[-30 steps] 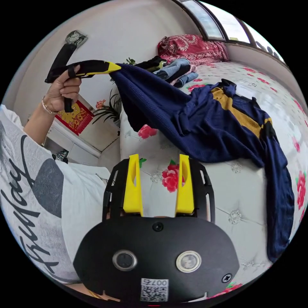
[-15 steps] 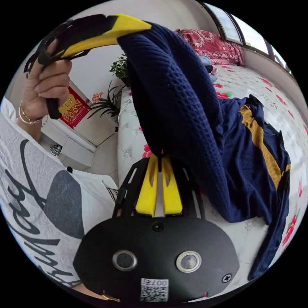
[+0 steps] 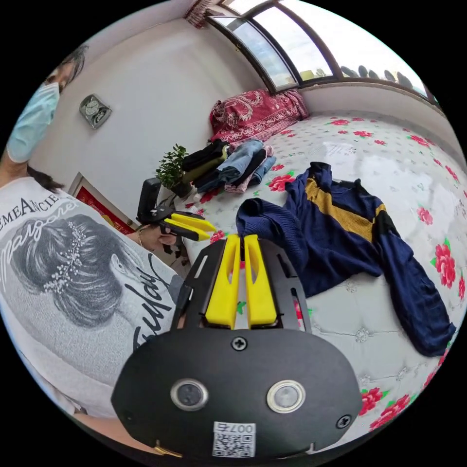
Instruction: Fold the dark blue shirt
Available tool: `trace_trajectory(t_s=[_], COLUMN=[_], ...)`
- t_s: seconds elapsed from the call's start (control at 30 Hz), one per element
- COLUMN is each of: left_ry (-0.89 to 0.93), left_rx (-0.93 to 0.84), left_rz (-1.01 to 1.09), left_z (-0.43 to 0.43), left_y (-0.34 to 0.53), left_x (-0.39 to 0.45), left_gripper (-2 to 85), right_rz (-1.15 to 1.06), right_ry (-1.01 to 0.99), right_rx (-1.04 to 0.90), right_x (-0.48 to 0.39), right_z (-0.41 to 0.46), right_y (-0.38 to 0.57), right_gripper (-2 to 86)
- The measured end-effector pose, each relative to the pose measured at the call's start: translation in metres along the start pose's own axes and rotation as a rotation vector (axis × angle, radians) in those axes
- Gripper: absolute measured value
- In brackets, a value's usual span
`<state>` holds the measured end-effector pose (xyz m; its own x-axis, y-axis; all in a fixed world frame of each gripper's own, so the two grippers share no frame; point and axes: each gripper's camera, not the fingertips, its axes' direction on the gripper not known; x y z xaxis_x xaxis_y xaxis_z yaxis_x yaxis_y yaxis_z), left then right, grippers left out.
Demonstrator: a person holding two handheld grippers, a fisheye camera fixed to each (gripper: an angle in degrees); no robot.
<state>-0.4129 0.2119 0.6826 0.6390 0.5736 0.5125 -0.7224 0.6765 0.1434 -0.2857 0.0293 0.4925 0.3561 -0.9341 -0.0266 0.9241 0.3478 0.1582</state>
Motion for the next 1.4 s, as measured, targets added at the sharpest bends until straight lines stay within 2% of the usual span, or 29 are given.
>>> trace_trajectory(t_s=[0.1, 0.23, 0.3, 0.4, 0.5, 0.6, 0.7, 0.73, 0.77, 0.83, 1.0, 1.1, 1.23, 1.3, 1.33, 1.37, 1.4], left_ry=[0.074, 0.174, 0.186, 0.35, 0.514, 0.504, 0.57, 0.685, 0.803, 0.862, 0.862, 0.755, 0.826, 0.836, 0.838, 0.726, 0.696], left_rx=[0.026, 0.107, 0.116, 0.121, 0.236, 0.292, 0.195, 0.195, 0.231, 0.258, 0.298, 0.186, 0.08, 0.058, 0.067, 0.105, 0.143], left_rz=[-0.019, -0.042, -0.051, -0.069, -0.21, -0.329, -0.594, -0.66, -0.7, -0.699, -0.702, -0.699, -0.63, -0.594, -0.6, -0.641, -0.655], left_z=[0.006, -0.009, -0.018, -0.026, -0.046, -0.06, -0.047, -0.039, -0.034, -0.033, -0.054, -0.057, -0.04, -0.035, -0.035, -0.043, -0.048], left_y=[-0.012, -0.03, -0.03, -0.027, -0.016, -0.006, -0.003, -0.002, -0.002, -0.008, -0.014, -0.025, -0.061, -0.072, -0.076, -0.073, -0.071], left_x=[-0.002, -0.007, -0.009, -0.022, -0.06, -0.095, -0.142, -0.159, -0.17, -0.179, -0.204, -0.217, -0.216, -0.214, -0.219, -0.226, -0.23], left_gripper=[10.2, 11.6, 13.0, 14.3, 13.3, 12.7, 11.9, 11.4, 9.7, 8.8, 13.0, 16.1, 18.3, 13.4, 6.1, 2.5, 0.7], right_rz=[0.001, -0.127, -0.109, -0.075, 0.034, 0.075, 0.03, -0.019, -0.068, -0.117, -0.154, -0.211, -0.374, -0.459, -0.493, -0.529, -0.525], right_ry=[-0.104, -0.16, -0.197, -0.341, -0.459, -0.507, -0.494, -0.469, -0.44, -0.394, -0.279, -0.288, -0.286, -0.256, -0.223, -0.239, -0.246], right_rx=[0.041, -0.017, -0.012, 0.016, 0.09, 0.127, 0.093, 0.069, 0.049, 0.071, 0.109, 0.034, -0.041, -0.061, -0.09, -0.098, -0.09], right_x=[-0.005, -0.03, -0.032, -0.029, -0.012, 0.002, -0.003, -0.01, -0.018, -0.027, -0.027, -0.041, -0.088, -0.109, -0.118, -0.123, -0.123], right_z=[0.01, 0.034, 0.038, 0.04, 0.039, 0.038, 0.043, 0.045, 0.047, 0.045, 0.031, 0.044, 0.071, 0.081, 0.088, 0.091, 0.09], right_y=[-0.005, -0.016, -0.019, -0.024, -0.019, -0.012, -0.014, -0.016, -0.018, -0.018, -0.021, -0.025, -0.041, -0.044, -0.046, -0.045, -0.045], right_gripper=[-0.2, -0.3, -0.3, -0.3, -0.3, -0.3, -0.3, -0.3, -0.4, -0.3, -0.3, -0.2, 0.5, 1.3, 2.7, 4.9, 6.1])
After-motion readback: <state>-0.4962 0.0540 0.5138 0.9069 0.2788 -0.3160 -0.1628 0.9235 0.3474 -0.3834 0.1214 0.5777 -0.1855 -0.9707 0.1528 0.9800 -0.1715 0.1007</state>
